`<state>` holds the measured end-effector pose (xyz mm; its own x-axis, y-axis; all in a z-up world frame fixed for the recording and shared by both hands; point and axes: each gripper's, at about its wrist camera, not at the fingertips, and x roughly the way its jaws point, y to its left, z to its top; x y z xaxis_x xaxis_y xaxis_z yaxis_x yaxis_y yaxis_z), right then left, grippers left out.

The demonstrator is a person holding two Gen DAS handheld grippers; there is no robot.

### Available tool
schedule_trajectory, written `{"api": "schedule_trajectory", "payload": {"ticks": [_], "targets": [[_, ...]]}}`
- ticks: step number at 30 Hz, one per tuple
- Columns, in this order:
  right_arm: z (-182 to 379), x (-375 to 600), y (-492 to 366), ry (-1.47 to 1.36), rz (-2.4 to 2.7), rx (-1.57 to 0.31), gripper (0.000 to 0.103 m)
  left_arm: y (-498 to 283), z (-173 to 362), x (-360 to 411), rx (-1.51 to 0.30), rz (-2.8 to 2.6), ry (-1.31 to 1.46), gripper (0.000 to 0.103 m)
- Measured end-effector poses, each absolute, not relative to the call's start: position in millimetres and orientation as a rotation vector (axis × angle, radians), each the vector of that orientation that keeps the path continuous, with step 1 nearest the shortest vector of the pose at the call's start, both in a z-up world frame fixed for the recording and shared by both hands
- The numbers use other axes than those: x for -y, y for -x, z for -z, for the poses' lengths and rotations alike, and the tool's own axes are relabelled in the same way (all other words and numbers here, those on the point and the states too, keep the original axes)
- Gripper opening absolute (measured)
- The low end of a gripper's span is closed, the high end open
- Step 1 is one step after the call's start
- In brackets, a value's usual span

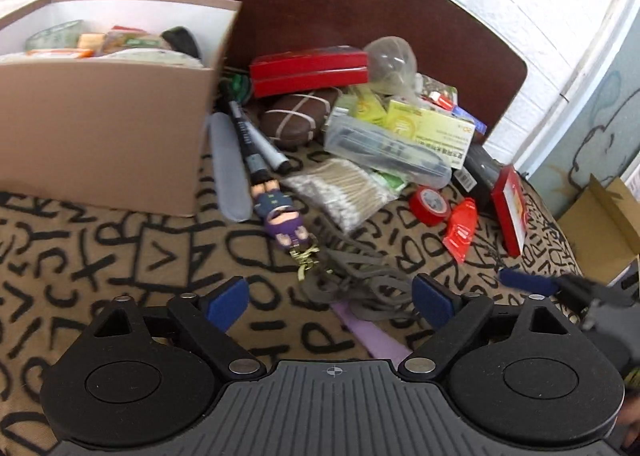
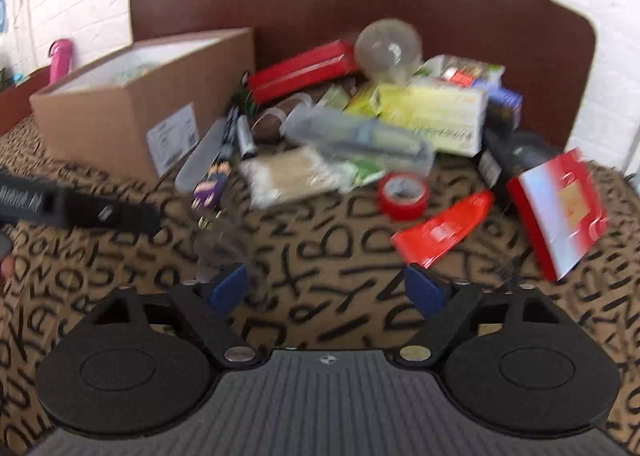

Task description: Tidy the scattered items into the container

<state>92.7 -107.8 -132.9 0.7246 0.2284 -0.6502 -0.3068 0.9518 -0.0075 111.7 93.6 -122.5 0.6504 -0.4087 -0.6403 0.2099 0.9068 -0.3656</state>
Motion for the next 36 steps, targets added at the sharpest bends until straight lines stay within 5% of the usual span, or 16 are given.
{"api": "schedule_trajectory", "payload": {"ticks": [6, 15, 18, 20, 22, 26, 27, 28, 36], "targets": [[145, 97, -104, 0.094, -0.400, -0.747, 0.053, -133, 126, -81, -0.828, 0.393, 0.289, 0.066], [150, 87, -118, 0.093, -0.462, -0.770, 0.038, -151, 135, -79, -0.857, 0.390, 0.325, 0.052], [150, 84, -119, 0.090, -0.497, -0.789, 0.023, -151, 135, -84, -0.858, 0.376, 0.318, 0.022], [151, 81, -119, 0.100, -0.508, -0.796, 0.023, -152, 136, -89, -0.867, 0.380, 0.343, 0.022], [152, 79, -120, 0.098, -0.509, -0.798, 0.023, -155, 140, -91, -0.874, 0.375, 0.367, 0.040], [153, 77, -122, 0.086, -0.503, -0.807, 0.024, -161, 145, -91, -0.885, 0.374, 0.384, 0.043], [154, 78, -123, 0.080, -0.504, -0.810, 0.024, -161, 145, -91, -0.883, 0.375, 0.372, 0.025], [154, 78, -123, 0.073, -0.503, -0.816, 0.023, -160, 144, -90, -0.878, 0.378, 0.361, 0.023], [148, 73, -110, 0.086, -0.524, -0.819, 0.015, -144, 132, -94, -0.836, 0.383, 0.349, 0.017]]}}
